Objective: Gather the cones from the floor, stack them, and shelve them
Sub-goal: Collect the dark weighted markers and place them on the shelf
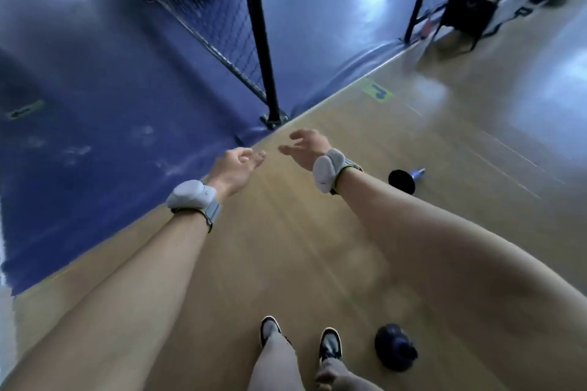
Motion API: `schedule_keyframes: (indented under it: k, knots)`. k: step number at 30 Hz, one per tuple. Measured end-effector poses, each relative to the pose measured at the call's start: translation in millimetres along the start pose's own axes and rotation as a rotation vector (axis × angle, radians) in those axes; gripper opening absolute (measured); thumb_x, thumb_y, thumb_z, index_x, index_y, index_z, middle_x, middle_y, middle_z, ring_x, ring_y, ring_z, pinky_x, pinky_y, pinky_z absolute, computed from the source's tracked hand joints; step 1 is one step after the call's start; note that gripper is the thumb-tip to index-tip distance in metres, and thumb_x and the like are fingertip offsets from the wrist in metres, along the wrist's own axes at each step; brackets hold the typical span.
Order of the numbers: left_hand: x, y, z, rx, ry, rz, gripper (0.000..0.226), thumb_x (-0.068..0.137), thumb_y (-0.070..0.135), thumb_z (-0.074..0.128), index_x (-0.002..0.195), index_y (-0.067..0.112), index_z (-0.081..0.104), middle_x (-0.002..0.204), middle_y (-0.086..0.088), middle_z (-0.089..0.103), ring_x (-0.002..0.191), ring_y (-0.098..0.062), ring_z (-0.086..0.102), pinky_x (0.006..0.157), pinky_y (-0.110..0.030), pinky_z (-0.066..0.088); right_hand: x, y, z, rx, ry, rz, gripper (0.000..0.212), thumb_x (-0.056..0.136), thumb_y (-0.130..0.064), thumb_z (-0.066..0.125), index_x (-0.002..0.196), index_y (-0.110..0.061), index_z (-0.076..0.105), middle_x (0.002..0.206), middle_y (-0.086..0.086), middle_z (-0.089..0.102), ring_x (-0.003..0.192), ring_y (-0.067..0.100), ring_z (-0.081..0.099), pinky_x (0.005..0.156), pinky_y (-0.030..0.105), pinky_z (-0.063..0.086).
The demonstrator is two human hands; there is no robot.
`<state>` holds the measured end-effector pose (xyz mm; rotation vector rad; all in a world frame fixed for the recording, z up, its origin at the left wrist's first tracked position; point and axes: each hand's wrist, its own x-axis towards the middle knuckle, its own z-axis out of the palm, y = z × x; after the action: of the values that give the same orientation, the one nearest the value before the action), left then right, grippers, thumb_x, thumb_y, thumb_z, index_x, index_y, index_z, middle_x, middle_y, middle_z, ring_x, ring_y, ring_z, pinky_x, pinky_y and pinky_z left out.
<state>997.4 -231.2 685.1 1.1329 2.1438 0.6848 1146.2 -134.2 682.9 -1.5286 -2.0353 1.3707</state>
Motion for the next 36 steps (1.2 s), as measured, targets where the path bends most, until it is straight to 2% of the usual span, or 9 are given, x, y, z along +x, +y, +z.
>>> schedule_keyframes:
  k: [3, 9, 15, 18, 20, 22, 25, 28, 36]
  knots:
    - [23.8, 61.3, 50.0, 0.071, -0.141, 0.092, 0.058, 0.09, 0.051, 0.057, 0.134, 0.012, 0.054, 0.132, -0.005, 0.06, 0.121, -0.022, 0.055, 0.102, -0.033, 0.041, 5.1, 52.1, -70.1, 0.044, 0.122, 0.128, 0.053, 0.086, -0.039, 0.07, 0.133, -0.017, 0.056, 0.126, 0.003, 0.064, 0.113, 0.021, 0.061, 0.084, 0.021, 0.043]
    - [92.2, 160.1, 133.2, 0.17, -0.307, 0.243, 0.057, 0.089, 0.054, 0.055, 0.131, 0.014, 0.056, 0.129, -0.005, 0.061, 0.119, -0.022, 0.056, 0.105, -0.036, 0.042, 35.2, 129.5, -176.7, 0.168, 0.328, 0.315, 0.058, 0.085, -0.042, 0.068, 0.137, -0.02, 0.052, 0.135, 0.002, 0.058, 0.123, 0.022, 0.055, 0.094, 0.024, 0.042]
    - [167.3, 221.6, 198.9, 0.241, -0.461, 0.314, 0.057, 0.093, 0.049, 0.053, 0.134, 0.01, 0.054, 0.132, -0.007, 0.059, 0.121, -0.021, 0.055, 0.096, -0.025, 0.038, 80.8, 191.8, -229.1, 0.25, 0.43, 0.466, 0.061, 0.085, -0.043, 0.068, 0.138, -0.019, 0.05, 0.137, 0.005, 0.056, 0.125, 0.023, 0.054, 0.097, 0.026, 0.042]
    - [215.4, 261.0, 248.1, 0.308, -0.559, 0.337, 0.058, 0.092, 0.051, 0.053, 0.133, 0.011, 0.054, 0.132, -0.006, 0.06, 0.121, -0.02, 0.056, 0.1, -0.028, 0.04, 110.9, 228.8, -258.8, 0.295, 0.487, 0.559, 0.062, 0.084, -0.044, 0.068, 0.138, -0.019, 0.05, 0.136, 0.005, 0.057, 0.123, 0.024, 0.055, 0.097, 0.029, 0.044]
    - [239.2, 284.0, 286.6, 0.338, -0.619, 0.362, 0.059, 0.091, 0.051, 0.054, 0.133, 0.009, 0.055, 0.131, -0.007, 0.061, 0.121, -0.02, 0.056, 0.104, -0.03, 0.041, 125.1, 258.5, -277.1, 0.351, 0.53, 0.611, 0.061, 0.084, -0.044, 0.069, 0.138, -0.02, 0.05, 0.135, 0.003, 0.058, 0.118, 0.023, 0.057, 0.088, 0.024, 0.045]
    - [250.7, 300.4, 313.3, 0.353, -0.651, 0.392, 0.061, 0.09, 0.052, 0.055, 0.133, 0.01, 0.054, 0.132, -0.007, 0.06, 0.122, -0.02, 0.056, 0.105, -0.03, 0.041, 129.3, 276.2, -290.6, 0.396, 0.579, 0.615, 0.06, 0.084, -0.042, 0.068, 0.137, -0.02, 0.05, 0.132, 0.002, 0.059, 0.11, 0.021, 0.059, 0.077, 0.019, 0.044]
    - [271.3, 322.9, 368.0, 0.429, -0.721, 0.405, 0.061, 0.089, 0.053, 0.055, 0.135, 0.013, 0.053, 0.132, -0.006, 0.06, 0.122, -0.02, 0.056, 0.103, -0.029, 0.041, 140.8, 320.7, -309.2, 0.459, 0.594, 0.666, 0.056, 0.085, -0.039, 0.068, 0.135, -0.018, 0.052, 0.128, 0.003, 0.061, 0.115, 0.021, 0.058, 0.085, 0.023, 0.041]
    - [307.5, 340.1, 458.8, 0.499, -0.756, 0.409, 0.061, 0.09, 0.053, 0.054, 0.137, 0.014, 0.05, 0.133, -0.006, 0.059, 0.123, -0.021, 0.055, 0.103, -0.03, 0.04, 163.2, 394.4, -324.2, 0.518, 0.639, 0.763, 0.057, 0.084, -0.038, 0.069, 0.136, -0.019, 0.051, 0.129, 0.003, 0.062, 0.119, 0.021, 0.057, 0.086, 0.023, 0.039]
    - [388.1, 318.6, 620.4, 0.719, -0.868, 0.445, 0.068, 0.089, 0.056, 0.054, 0.142, 0.015, 0.042, 0.142, -0.007, 0.051, 0.13, -0.025, 0.048, 0.109, -0.035, 0.037, 219.6, 527.5, -292.5, 0.648, 0.758, 0.893, 0.054, 0.082, -0.033, 0.07, 0.133, -0.024, 0.054, 0.116, 0.002, 0.066, 0.111, 0.02, 0.06, 0.085, 0.023, 0.042]
